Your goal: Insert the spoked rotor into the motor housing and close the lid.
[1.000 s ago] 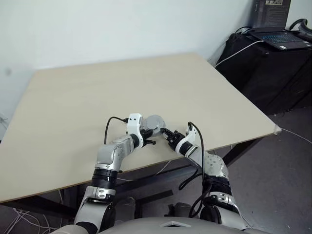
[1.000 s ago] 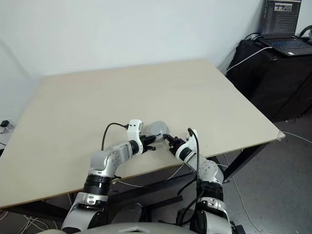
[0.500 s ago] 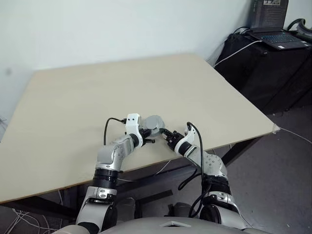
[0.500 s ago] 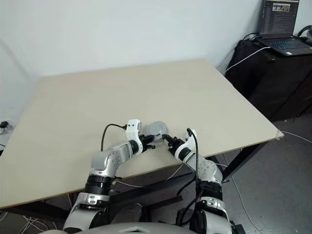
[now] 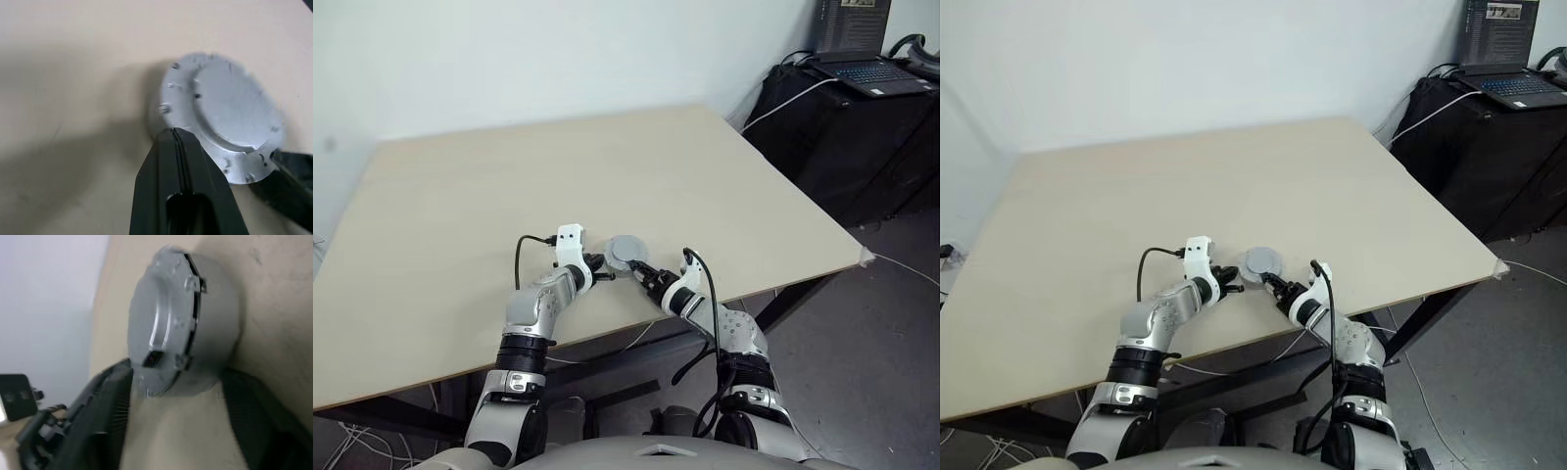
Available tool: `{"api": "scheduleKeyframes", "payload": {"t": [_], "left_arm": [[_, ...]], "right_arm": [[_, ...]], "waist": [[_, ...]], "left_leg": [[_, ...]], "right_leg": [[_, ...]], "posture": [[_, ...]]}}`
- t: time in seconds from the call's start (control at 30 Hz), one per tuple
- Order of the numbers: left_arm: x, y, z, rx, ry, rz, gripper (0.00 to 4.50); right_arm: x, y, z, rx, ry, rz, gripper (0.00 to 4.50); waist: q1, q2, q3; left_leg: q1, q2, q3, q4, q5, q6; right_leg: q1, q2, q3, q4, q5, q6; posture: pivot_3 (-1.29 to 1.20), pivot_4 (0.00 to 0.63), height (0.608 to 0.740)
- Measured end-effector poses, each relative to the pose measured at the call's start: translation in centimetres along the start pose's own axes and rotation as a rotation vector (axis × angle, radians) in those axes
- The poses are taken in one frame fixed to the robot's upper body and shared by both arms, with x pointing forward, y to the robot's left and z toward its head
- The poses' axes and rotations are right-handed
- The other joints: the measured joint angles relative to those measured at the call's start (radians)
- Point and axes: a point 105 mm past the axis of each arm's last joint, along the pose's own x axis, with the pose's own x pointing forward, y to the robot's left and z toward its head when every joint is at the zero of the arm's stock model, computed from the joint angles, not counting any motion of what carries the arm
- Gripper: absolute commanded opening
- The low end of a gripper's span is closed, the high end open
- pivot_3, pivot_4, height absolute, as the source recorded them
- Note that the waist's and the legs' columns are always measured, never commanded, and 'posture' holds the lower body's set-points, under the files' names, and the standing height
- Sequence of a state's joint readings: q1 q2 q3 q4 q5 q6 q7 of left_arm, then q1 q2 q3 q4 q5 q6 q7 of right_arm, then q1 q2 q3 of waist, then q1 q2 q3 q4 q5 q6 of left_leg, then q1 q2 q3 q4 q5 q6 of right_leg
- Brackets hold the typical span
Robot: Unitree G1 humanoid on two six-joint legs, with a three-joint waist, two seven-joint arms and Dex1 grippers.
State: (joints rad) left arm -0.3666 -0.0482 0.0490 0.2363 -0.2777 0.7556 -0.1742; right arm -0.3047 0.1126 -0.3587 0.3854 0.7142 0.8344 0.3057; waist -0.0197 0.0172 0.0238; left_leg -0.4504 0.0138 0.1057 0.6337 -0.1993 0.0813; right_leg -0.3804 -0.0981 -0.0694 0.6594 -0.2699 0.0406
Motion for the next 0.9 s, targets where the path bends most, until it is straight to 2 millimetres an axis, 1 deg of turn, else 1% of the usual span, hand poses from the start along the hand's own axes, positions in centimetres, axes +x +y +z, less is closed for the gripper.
{"api": "scheduleKeyframes", "payload": {"t": [0.07, 0.67, 0.9], "left_arm": [[0.0, 0.0, 0.0, -0.001, 0.001, 0.000, 0.00], [0.0, -0.2, 0.0, -0.002, 0.000, -0.017, 0.00], [-0.2, 0.1, 1.0, -0.014, -0.059, -0.026, 0.00]], "right_arm": [[0.0, 0.3, 0.1, -0.007, 0.003, 0.013, 4.32], [-0.2, 0.3, 0.5, 0.016, -0.031, 0.011, 4.32], [-0.1, 0.3, 0.5, 0.016, -0.034, 0.012, 4.32]], "waist": [[0.000, 0.000, 0.000], [0.007, -0.001, 0.000], [0.007, -0.001, 0.000]], "left_leg": [[0.000, 0.000, 0.000, 0.000, 0.000, 0.000], [0.000, -0.001, 0.000, -0.001, 0.000, 0.000], [0.000, -0.001, 0.000, -0.002, 0.000, 0.000]], "right_leg": [[0.000, 0.000, 0.000, 0.000, 0.000, 0.000], [0.000, -0.001, 0.001, -0.001, 0.000, 0.000], [-0.001, -0.001, 0.001, -0.001, 0.000, 0.000]], "posture": [[0.00, 0.000, 0.740], [0.00, 0.000, 0.740], [0.00, 0.000, 0.740]]}}
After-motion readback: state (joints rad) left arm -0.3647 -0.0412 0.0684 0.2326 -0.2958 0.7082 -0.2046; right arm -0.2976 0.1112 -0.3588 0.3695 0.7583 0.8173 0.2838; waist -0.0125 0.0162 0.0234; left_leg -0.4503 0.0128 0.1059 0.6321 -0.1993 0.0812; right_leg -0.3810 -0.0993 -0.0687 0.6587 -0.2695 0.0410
